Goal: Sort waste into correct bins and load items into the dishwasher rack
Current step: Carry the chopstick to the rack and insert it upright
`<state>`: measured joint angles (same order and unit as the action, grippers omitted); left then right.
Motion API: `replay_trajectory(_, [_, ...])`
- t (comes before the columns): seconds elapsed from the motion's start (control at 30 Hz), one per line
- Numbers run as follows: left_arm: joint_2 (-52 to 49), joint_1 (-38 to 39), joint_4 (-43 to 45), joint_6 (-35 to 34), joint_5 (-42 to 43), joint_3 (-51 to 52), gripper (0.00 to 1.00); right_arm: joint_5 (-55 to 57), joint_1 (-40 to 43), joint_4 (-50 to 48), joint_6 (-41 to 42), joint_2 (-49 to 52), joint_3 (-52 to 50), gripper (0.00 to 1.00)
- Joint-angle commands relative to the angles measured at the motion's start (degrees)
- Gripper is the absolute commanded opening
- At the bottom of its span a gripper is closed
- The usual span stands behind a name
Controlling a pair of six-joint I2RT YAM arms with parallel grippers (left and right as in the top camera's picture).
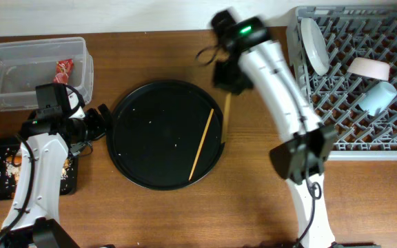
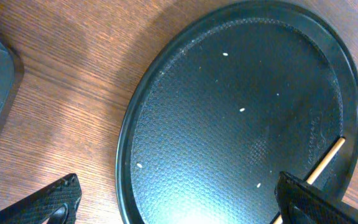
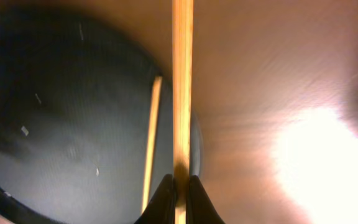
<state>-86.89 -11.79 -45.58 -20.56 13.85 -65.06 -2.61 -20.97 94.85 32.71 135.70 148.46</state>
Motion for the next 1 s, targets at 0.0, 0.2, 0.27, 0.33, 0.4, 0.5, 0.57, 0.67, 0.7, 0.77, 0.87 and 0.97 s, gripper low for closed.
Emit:
replay_trajectory(0.0, [-0.2, 0.1, 0.1, 0.9, -0.2, 0.0, 0.99, -3.0, 9.2, 2.5, -15.0, -0.4, 9.0, 0.04])
replay_trajectory(0.2, [-0.2, 0.1, 0.1, 0.9, -0.2, 0.0, 0.99, -9.4, 24.9, 0.2, -27.6, -0.3, 10.9, 0.04])
replay_trajectory(0.27, [-0.2, 0.1, 0.1, 0.9, -0.2, 0.0, 0.99, -9.4, 28.9, -2.0, -29.6, -0.3, 10.9, 0.04])
replay_trajectory(0.33, [-0.2, 0.1, 0.1, 0.9, -0.2, 0.0, 0.99, -9.2, 32.0, -4.9, -29.5, -0.3, 10.9, 0.04])
replay_trajectory(0.4, [-0.2, 0.1, 0.1, 0.9, -0.2, 0.0, 0.99, -9.2, 34.4, -7.9, -30.0, -0.3, 10.3, 0.04])
replay_trajectory(0.5, [-0.2, 0.1, 0.1, 0.9, -0.2, 0.0, 0.99, -9.3, 35.7, -10.3, -33.6, -0.3, 8.7, 0.04])
replay_trajectory(0.57, [-0.2, 0.1, 0.1, 0.9, -0.2, 0.0, 0.99, -9.5, 35.6, -10.3, -37.2, -0.3, 7.5, 0.04])
replay_trajectory(0.67, [-0.2, 0.1, 0.1, 0.9, -0.2, 0.0, 0.99, -13.6, 34.9, -9.4, -43.2, -0.3, 6.4, 0.04])
replay_trajectory(0.7, [-0.2, 0.1, 0.1, 0.9, -0.2, 0.0, 0.99, -15.5, 34.8, -9.0, -44.7, -0.3, 6.4, 0.04])
replay_trajectory(0.77, [-0.2, 0.1, 0.1, 0.9, -0.2, 0.0, 0.99, -19.1, 34.4, -8.7, -47.3, -0.3, 6.4, 0.04])
replay_trajectory(0.87, [-0.2, 0.1, 0.1, 0.9, -0.2, 0.0, 0.99, -16.5, 34.5, -8.8, -47.5, -0.3, 6.4, 0.04])
replay_trajectory(0.97, [-0.2, 0.1, 0.1, 0.9, -0.2, 0.0, 0.99, -14.7, 35.3, -9.2, -47.5, -0.3, 6.4, 0.04])
